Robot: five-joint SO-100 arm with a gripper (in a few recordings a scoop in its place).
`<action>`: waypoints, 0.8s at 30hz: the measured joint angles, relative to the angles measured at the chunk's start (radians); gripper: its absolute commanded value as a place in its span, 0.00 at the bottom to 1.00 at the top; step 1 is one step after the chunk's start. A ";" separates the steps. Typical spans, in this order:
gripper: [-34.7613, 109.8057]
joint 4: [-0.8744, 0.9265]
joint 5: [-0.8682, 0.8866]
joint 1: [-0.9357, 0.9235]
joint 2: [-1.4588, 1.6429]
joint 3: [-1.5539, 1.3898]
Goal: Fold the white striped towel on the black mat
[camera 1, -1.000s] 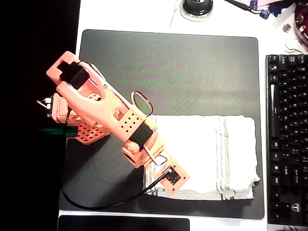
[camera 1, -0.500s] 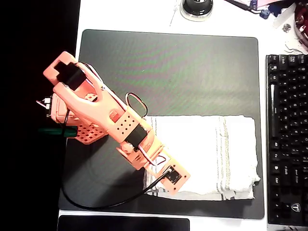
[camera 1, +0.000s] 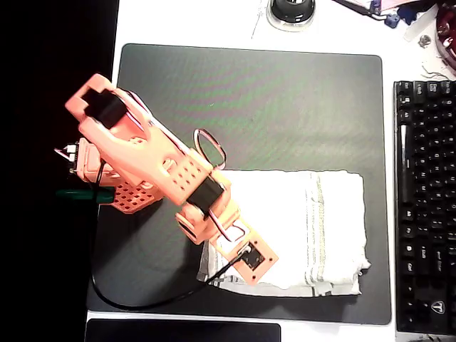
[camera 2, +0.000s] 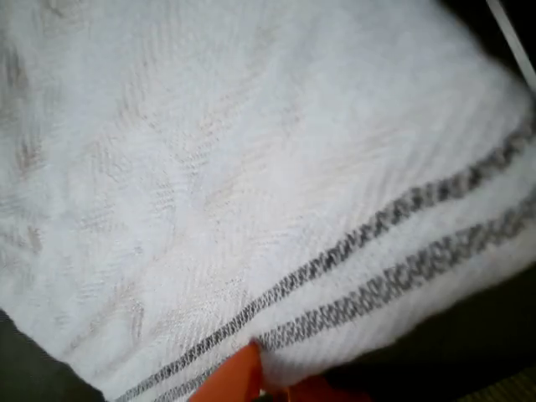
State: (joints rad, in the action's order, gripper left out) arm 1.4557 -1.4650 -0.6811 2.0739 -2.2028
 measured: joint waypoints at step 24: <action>0.24 0.069 0.333 0.267 -0.526 0.857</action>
State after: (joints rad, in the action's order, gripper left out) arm 1.5248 -1.1321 -0.4142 1.5478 -1.3453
